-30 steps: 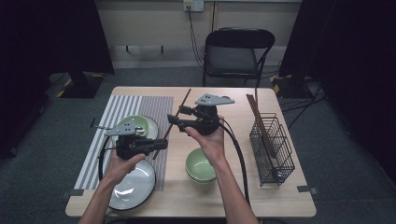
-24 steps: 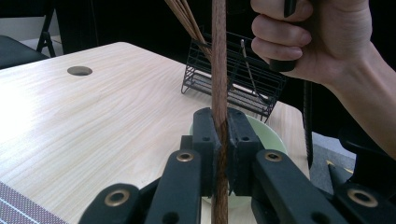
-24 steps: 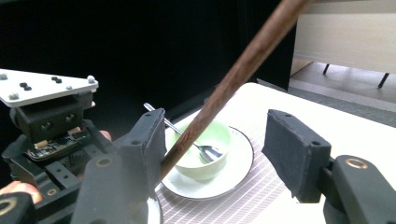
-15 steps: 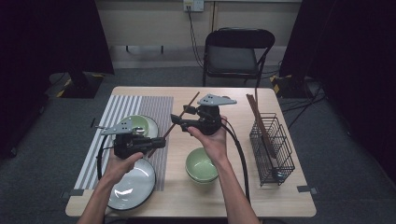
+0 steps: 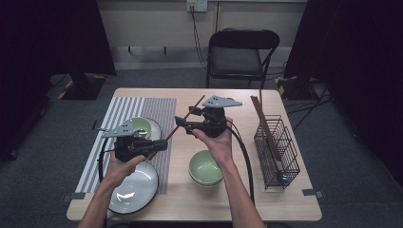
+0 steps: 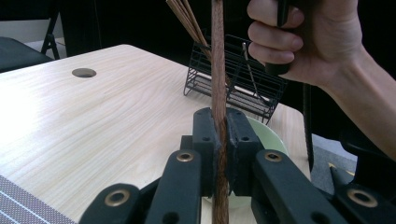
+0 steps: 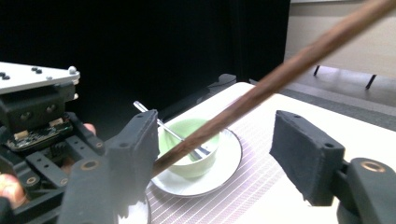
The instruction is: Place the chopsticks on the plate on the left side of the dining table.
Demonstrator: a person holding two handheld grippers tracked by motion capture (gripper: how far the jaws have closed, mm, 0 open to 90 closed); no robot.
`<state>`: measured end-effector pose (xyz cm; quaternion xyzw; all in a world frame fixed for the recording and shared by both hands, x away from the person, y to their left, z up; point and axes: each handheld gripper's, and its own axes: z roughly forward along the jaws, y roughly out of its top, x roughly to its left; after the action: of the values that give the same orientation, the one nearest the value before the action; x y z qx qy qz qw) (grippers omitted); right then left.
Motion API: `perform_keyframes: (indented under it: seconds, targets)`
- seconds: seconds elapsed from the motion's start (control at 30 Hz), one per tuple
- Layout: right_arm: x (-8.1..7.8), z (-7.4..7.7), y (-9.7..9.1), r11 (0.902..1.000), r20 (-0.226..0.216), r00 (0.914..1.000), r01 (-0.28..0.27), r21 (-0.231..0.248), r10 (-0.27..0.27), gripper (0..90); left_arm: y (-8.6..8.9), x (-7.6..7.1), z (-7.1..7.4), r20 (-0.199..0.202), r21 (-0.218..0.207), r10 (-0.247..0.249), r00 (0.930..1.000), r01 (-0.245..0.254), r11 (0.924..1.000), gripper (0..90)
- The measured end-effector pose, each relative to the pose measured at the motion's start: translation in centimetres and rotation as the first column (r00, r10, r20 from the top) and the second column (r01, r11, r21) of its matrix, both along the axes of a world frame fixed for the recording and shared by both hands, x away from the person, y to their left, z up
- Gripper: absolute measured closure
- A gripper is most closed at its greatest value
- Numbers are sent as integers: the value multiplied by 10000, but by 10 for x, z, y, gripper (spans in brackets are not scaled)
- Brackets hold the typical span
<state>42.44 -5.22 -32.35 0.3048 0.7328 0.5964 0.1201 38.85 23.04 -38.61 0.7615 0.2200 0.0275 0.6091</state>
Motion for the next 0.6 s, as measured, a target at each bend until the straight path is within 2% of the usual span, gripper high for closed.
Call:
perform_keyframes:
  seconds: [0.1,0.4,0.6]
  targets:
    - [1,2,-4,9999,-35,10000,81,92,-80,329,0,0,0,11,53,34,10000,-34,10000,842]
    - [3,8,-15,9973,20,9973,741,17,-741,260,0,-1,0,30,123,-36,10000,35,9999,843]
    - [5,6,-18,9967,-19,9967,811,-87,-812,249,2,-1,1,60,45,-6,10000,5,10000,843]
